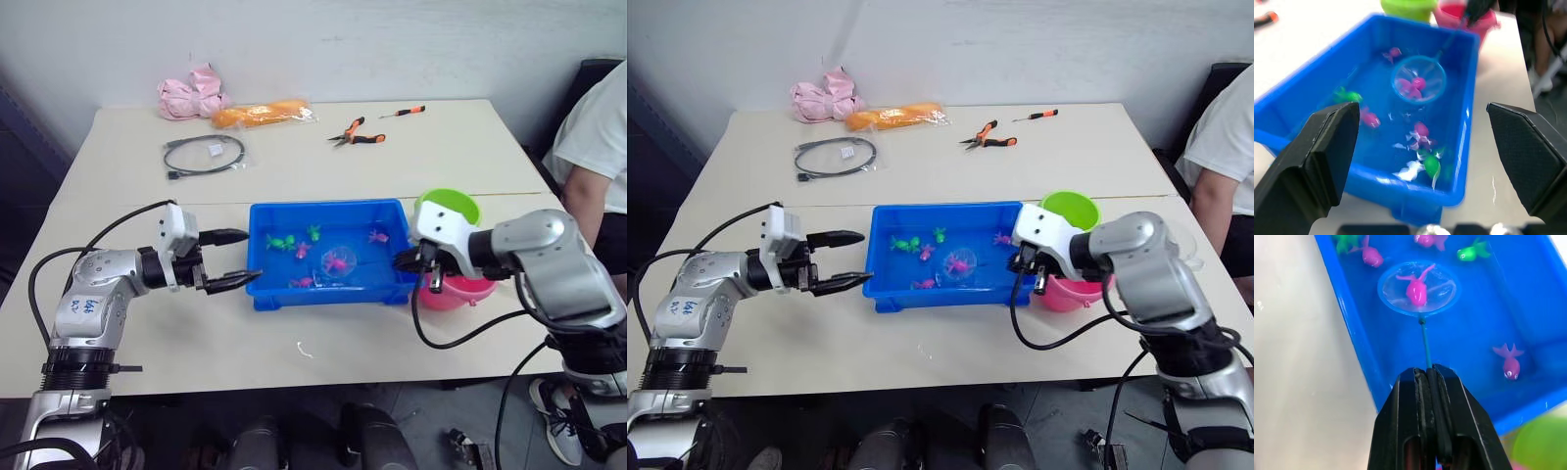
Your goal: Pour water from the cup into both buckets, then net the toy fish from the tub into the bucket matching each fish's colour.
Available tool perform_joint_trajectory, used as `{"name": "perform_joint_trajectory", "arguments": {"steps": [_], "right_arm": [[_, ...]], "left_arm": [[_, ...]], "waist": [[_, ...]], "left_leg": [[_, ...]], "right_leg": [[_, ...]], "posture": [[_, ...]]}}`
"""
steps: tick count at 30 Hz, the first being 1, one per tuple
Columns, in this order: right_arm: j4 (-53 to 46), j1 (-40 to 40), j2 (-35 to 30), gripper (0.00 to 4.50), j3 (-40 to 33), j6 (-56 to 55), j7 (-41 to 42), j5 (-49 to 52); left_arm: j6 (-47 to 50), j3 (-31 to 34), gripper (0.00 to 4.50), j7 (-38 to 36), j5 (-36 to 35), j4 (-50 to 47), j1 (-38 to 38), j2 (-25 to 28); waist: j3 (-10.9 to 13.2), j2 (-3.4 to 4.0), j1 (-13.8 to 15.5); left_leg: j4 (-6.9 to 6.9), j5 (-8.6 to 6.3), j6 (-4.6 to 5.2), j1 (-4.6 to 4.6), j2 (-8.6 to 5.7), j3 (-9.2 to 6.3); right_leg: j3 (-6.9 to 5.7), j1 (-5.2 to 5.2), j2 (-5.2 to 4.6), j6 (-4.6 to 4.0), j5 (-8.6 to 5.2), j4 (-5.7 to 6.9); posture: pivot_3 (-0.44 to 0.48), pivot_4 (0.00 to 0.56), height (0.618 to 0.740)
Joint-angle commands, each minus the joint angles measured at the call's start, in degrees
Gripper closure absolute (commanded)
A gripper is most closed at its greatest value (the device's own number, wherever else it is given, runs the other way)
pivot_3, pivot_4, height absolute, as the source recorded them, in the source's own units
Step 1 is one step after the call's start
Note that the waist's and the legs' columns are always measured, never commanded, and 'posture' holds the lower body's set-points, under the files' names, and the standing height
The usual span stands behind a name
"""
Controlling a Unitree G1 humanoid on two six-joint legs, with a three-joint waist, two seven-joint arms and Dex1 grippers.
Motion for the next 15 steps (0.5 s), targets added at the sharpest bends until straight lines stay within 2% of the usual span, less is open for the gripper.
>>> {"name": "perform_joint_trajectory", "arguments": {"steps": [1, 4, 6, 10, 15], "right_arm": [[-7.9, 4.0, 0.1, 4.50, -10.9, 6.0, -2.4, 7.5], [-13.8, 11.2, -1.0, 4.50, -18.1, 6.7, -3.3, 11.5], [-16.1, 15.2, -1.6, 4.50, -20.5, 5.3, -4.8, 12.1], [-19.9, 21.5, 2.2, 4.50, -27.6, 4.9, -11.3, 14.2], [-22.7, 27.6, 4.6, 4.50, -31.3, 2.1, -17.4, 14.7]], "left_arm": [[0.8, 1.3, 0.06, -1.1, -2.1, -2.2, -0.6, 1.0], [1.0, 1.0, 0.06, -2.1, -3.5, -3.5, -1.1, 0.2], [0.2, 0.9, 0.06, -2.1, -3.5, -4.2, -1.3, -0.3], [3.0, -0.9, 0.06, -0.7, -5.2, -7.4, -2.9, -2.9], [4.2, -4.8, 0.06, -1.7, -4.9, -7.7, -5.0, -5.6]], "waist": [[0.0, 0.00, 0.0], [0.0, 0.00, 0.1], [0.0, 0.00, 0.5], [0.0, -0.01, 1.1], [0.0, -0.01, 1.5]], "left_leg": [[-0.01, 0.00, 0.00, 0.01, 0.00, 0.00], [-0.06, -0.01, -0.01, 0.01, 0.00, -0.01], [-0.08, -0.01, 0.00, 0.01, -0.02, -0.01], [-0.07, -0.01, 0.02, 0.07, -0.04, 0.04], [-0.07, 0.01, 0.00, 0.09, -0.08, 0.03]], "right_leg": [[0.00, 0.00, 0.00, 0.00, 0.00, 0.01], [0.00, 0.00, 0.02, 0.00, 0.00, -0.03], [0.00, 0.01, 0.02, 0.00, 0.00, -0.04], [0.09, 0.04, 0.02, 0.02, 0.01, -0.03], [0.08, 0.06, 0.14, 0.02, 0.01, -0.02]], "posture": [[0.000, 0.150, 0.740], [0.000, 0.150, 0.740], [0.000, 0.150, 0.740], [0.000, 0.150, 0.740], [0.000, 0.150, 0.740]]}}
